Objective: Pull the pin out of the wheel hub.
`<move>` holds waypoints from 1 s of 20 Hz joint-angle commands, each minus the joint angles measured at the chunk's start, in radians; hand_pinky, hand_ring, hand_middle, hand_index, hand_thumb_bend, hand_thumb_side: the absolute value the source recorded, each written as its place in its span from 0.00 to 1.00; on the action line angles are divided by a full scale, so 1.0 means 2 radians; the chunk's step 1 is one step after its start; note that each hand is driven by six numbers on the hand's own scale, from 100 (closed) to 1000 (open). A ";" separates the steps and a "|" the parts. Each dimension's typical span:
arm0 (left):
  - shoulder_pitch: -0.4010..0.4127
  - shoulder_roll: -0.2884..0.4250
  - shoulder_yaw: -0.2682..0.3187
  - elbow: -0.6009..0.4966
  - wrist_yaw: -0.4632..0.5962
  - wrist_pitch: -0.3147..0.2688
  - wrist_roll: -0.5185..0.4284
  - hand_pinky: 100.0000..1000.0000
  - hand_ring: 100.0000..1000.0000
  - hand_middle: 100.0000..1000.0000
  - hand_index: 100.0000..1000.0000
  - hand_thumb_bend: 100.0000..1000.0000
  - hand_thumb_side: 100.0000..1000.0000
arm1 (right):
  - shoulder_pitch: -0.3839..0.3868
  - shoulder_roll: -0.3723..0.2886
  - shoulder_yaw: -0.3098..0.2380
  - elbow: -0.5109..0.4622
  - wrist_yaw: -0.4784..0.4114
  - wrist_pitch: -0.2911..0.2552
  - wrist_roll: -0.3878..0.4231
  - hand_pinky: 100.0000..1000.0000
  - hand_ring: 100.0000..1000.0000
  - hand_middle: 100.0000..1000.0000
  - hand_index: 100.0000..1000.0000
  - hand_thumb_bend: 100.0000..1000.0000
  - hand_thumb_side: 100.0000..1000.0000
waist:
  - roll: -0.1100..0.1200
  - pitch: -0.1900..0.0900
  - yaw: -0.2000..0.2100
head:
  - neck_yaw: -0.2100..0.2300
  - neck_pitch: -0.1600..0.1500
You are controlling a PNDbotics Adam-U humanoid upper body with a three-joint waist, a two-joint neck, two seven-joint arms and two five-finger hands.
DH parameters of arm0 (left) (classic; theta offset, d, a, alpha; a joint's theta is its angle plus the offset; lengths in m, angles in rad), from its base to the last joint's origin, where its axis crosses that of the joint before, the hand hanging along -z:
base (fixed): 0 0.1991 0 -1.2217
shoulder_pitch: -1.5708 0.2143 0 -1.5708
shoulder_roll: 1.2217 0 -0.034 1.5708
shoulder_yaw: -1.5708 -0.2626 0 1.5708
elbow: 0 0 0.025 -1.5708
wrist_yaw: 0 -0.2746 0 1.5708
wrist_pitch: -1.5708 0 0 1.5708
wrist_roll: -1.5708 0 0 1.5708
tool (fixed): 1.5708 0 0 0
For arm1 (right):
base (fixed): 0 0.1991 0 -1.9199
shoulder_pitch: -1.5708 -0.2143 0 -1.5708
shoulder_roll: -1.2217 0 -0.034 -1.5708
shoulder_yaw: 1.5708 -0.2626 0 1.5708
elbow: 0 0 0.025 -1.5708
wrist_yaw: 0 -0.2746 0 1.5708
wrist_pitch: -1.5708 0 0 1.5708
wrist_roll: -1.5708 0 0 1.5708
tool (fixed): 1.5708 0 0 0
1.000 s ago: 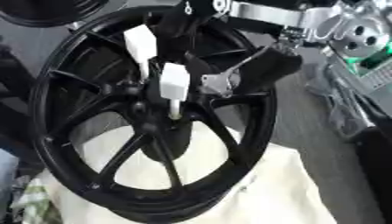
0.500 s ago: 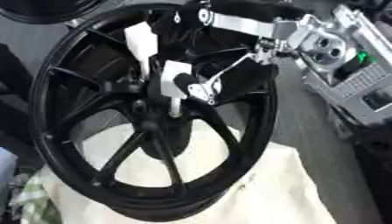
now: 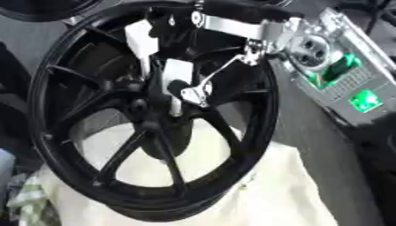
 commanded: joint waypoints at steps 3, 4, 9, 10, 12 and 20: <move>-0.005 0.009 0.004 -0.009 0.002 0.000 0.001 0.61 0.69 0.64 0.73 0.02 0.80 | -0.012 -0.006 -0.003 0.000 0.000 0.009 0.006 0.95 0.87 0.78 0.91 0.15 0.19 | -0.001 -0.016 -0.001 | -0.002 0.004; -0.005 0.009 0.004 -0.009 0.002 0.000 0.000 0.61 0.69 0.64 0.73 0.02 0.80 | -0.012 -0.006 -0.003 0.001 -0.001 0.011 0.007 0.95 0.87 0.78 0.90 0.14 0.21 | -0.001 -0.016 -0.001 | -0.002 0.004; -0.005 0.009 0.003 -0.009 0.002 0.000 0.000 0.61 0.69 0.64 0.73 0.01 0.80 | -0.013 -0.005 -0.001 0.007 -0.002 0.018 0.009 0.94 0.87 0.78 0.90 0.13 0.23 | -0.001 -0.016 -0.001 | -0.003 0.005; -0.005 0.010 0.003 -0.009 0.002 0.000 0.000 0.61 0.69 0.64 0.73 0.01 0.80 | -0.013 -0.005 0.000 0.010 -0.001 0.020 0.010 0.94 0.87 0.78 0.90 0.13 0.24 | -0.001 -0.016 -0.001 | -0.004 0.005; -0.005 0.010 0.004 -0.009 0.001 0.000 0.000 0.61 0.69 0.64 0.73 0.01 0.80 | -0.012 -0.005 0.001 0.014 0.001 0.022 0.010 0.94 0.86 0.77 0.90 0.13 0.25 | -0.001 -0.015 -0.001 | -0.004 0.005; -0.005 0.011 0.003 -0.009 0.000 0.000 -0.001 0.61 0.69 0.64 0.73 0.01 0.80 | -0.009 -0.004 0.008 0.031 0.010 0.021 0.015 0.94 0.86 0.73 0.89 0.12 0.34 | -0.002 -0.015 -0.002 | -0.004 0.005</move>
